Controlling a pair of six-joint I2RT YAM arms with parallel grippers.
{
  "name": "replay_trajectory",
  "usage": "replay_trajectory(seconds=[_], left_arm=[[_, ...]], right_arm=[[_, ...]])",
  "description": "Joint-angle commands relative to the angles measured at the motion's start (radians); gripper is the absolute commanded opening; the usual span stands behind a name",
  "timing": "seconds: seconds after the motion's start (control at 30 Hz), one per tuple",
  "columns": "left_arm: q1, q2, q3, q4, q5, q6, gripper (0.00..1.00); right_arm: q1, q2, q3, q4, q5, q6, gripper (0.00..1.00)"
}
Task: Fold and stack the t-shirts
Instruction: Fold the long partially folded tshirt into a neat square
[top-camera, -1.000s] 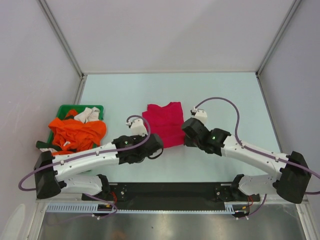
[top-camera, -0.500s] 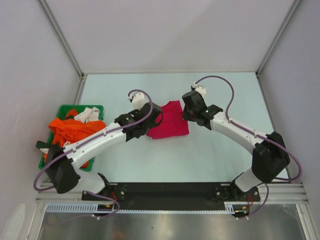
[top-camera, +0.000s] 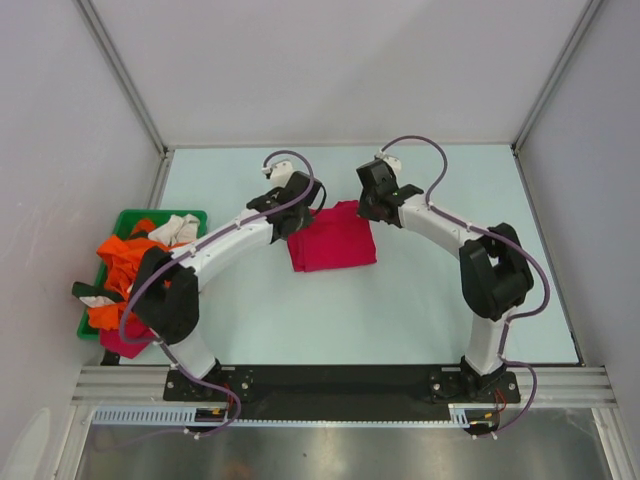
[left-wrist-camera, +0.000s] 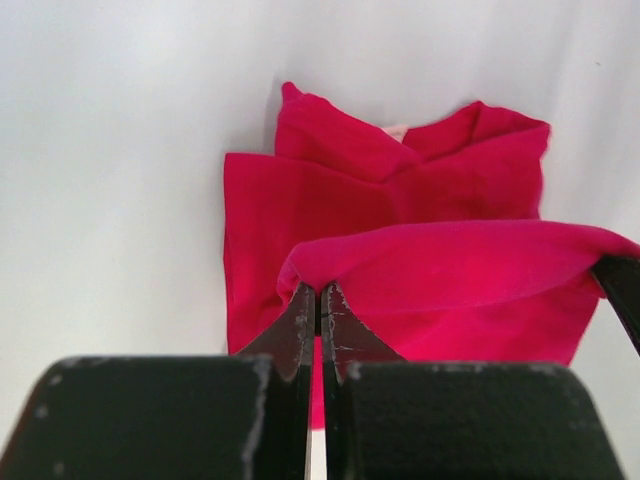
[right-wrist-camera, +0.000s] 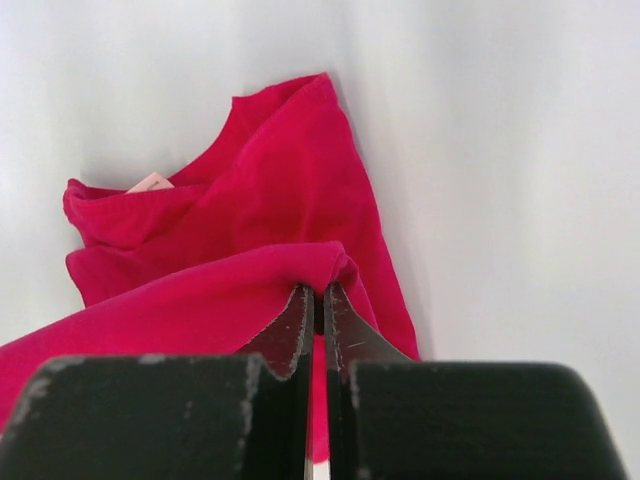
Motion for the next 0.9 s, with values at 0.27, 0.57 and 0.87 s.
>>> replay_trajectory(seconds=[0.27,0.57,0.87], left_arm=[[0.114,0.141,0.113,-0.005,0.023,0.063,0.0],[0.117,0.151,0.099,-0.014,0.055,0.048,0.0],[0.126,0.157,0.071,0.005,0.049,0.049,0.0]], right_arm=[[-0.056,0.16,0.159,-0.004,0.043,-0.05,0.0],[-0.058,0.165,0.171,-0.024,0.055,-0.054,0.0],[-0.047,0.183,0.142,0.0,0.049,-0.044,0.0]])
